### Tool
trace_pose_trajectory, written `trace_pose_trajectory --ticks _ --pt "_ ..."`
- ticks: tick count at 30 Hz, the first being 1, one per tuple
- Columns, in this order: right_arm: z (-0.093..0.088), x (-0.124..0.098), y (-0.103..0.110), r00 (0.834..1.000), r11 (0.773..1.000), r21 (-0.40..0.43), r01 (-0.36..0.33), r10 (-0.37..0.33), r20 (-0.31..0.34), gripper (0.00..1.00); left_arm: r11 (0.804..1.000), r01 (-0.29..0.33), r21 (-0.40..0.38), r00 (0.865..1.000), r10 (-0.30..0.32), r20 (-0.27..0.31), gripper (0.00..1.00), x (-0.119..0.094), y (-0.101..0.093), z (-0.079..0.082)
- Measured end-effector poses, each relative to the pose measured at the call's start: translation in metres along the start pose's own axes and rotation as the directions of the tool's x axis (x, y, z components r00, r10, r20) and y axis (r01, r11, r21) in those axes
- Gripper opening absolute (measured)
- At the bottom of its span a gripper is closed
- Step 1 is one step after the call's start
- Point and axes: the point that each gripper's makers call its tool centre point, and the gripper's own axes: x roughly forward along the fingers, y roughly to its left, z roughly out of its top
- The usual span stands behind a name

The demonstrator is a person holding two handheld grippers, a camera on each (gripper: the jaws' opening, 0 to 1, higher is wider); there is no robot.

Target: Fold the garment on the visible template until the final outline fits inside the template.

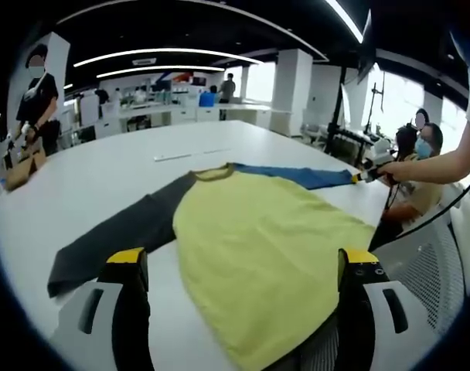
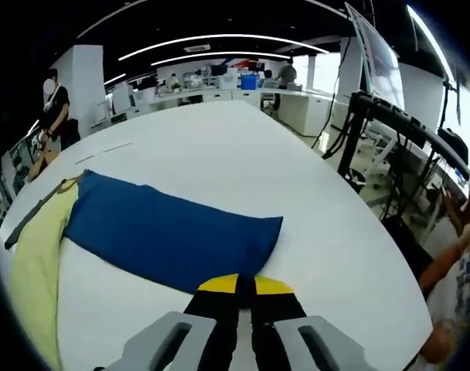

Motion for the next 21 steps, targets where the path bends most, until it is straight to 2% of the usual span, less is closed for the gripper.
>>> trace_pose_trajectory --ticks 13,21 --pt "0.002 -0.002 0.002 1.000 1.000 0.009 -0.012 0.012 -0.006 0.00 1.000 -0.001 -0.004 1.000 0.001 0.005 0.99 -0.001 0.000 0.000" --pt "0.010 -0.005 0.003 1.000 1.000 0.004 -0.026 0.026 0.011 0.00 1.000 -0.001 -0.005 1.000 0.001 0.008 0.99 -0.002 0.001 0.000"
